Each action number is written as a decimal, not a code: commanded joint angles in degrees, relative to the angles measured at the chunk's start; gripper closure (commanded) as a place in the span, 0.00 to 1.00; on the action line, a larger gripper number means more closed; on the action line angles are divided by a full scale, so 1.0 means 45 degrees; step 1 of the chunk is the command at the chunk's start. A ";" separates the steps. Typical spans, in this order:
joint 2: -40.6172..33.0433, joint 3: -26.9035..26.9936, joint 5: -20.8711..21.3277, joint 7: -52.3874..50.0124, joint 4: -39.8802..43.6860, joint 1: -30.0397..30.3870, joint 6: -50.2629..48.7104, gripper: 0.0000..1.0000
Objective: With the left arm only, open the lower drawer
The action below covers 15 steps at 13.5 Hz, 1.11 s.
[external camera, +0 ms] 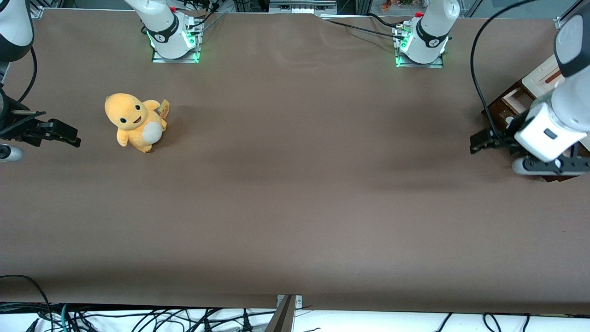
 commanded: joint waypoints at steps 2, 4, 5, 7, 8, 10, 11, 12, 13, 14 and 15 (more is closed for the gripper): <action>-0.2693 0.0426 -0.0237 0.0770 -0.3365 -0.0279 0.1251 0.00; -0.2933 0.0890 -0.0431 0.0810 -0.3800 -0.0629 0.1271 0.00; -0.2894 0.1088 -0.0432 0.0868 -0.3723 -0.0863 0.1290 0.00; -0.2874 0.1090 -0.0413 0.1044 -0.3722 -0.0865 0.1271 0.00; -0.2836 0.1090 -0.0413 0.1064 -0.3664 -0.0768 0.1232 0.00; -0.2738 0.1071 -0.0413 0.0986 -0.3625 -0.0728 0.1193 0.00; -0.2680 0.1090 -0.0393 0.1044 -0.3489 -0.0728 0.1193 0.00; -0.2582 0.1090 -0.0393 0.1044 -0.3372 -0.0728 0.1174 0.00; -0.2562 0.1090 -0.0393 0.1044 -0.3351 -0.0709 0.1173 0.00; -0.2562 0.1090 -0.0393 0.1044 -0.3351 -0.0709 0.1173 0.00; -0.2562 0.1090 -0.0374 0.1044 -0.3351 -0.0709 0.1173 0.00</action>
